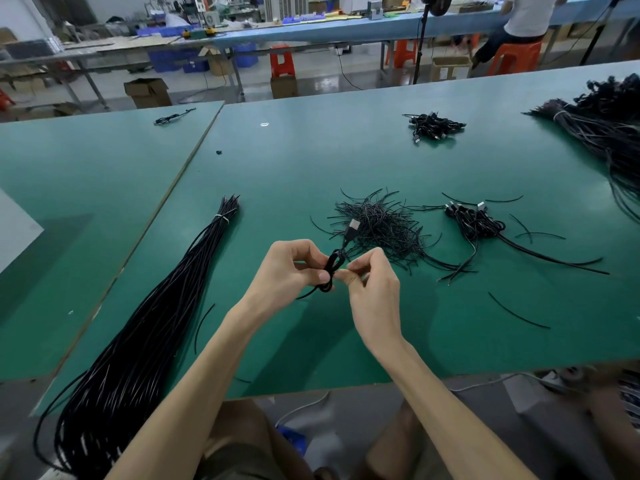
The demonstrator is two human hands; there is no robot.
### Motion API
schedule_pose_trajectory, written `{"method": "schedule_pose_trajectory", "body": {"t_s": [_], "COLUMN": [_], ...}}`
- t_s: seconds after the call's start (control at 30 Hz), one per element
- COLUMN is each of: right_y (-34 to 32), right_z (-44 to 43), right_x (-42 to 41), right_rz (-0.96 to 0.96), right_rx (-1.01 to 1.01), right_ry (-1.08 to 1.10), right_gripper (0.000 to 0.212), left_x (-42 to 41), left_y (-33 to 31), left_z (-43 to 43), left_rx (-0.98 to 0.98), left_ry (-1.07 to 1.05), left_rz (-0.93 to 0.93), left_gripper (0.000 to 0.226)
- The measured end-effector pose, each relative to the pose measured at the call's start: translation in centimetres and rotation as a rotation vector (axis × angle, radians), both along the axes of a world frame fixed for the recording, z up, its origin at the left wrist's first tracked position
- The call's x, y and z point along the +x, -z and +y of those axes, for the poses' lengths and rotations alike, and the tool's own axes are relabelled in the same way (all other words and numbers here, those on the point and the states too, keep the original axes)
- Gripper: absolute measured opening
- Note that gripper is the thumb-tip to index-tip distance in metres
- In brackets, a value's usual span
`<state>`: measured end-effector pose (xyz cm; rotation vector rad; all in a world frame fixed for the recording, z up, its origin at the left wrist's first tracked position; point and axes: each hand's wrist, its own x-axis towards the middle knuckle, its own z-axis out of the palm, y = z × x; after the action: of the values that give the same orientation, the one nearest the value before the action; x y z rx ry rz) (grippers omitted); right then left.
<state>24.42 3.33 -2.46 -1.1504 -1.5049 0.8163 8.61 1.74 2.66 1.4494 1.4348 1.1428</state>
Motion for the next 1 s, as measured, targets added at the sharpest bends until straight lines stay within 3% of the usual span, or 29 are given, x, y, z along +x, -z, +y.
{"method": "schedule_pose_trajectory", "body": {"t_s": [0.4, 0.83, 1.0], "right_y": [0.1, 0.3, -0.1], "right_z": [0.3, 0.2, 0.3], "right_x": [-0.1, 0.0, 0.2], "right_rz": [0.025, 0.078, 0.124], "right_rx": [-0.066, -0.055, -0.064], "right_ry": [-0.009, 0.053, 0.083], "right_gripper": [0.016, 0.016, 0.026], "left_x": [0.5, 0.8, 1.5], "left_y": [1.0, -0.7, -0.3], "left_z": [-0.5, 0.5, 0.2], "left_rx": [-0.038, -0.024, -0.018], "left_ry": [0.073, 0.092, 0.144], "left_rz": [-0.066, 0.053, 0.112], "left_gripper": [0.020, 0.004, 0.018]}}
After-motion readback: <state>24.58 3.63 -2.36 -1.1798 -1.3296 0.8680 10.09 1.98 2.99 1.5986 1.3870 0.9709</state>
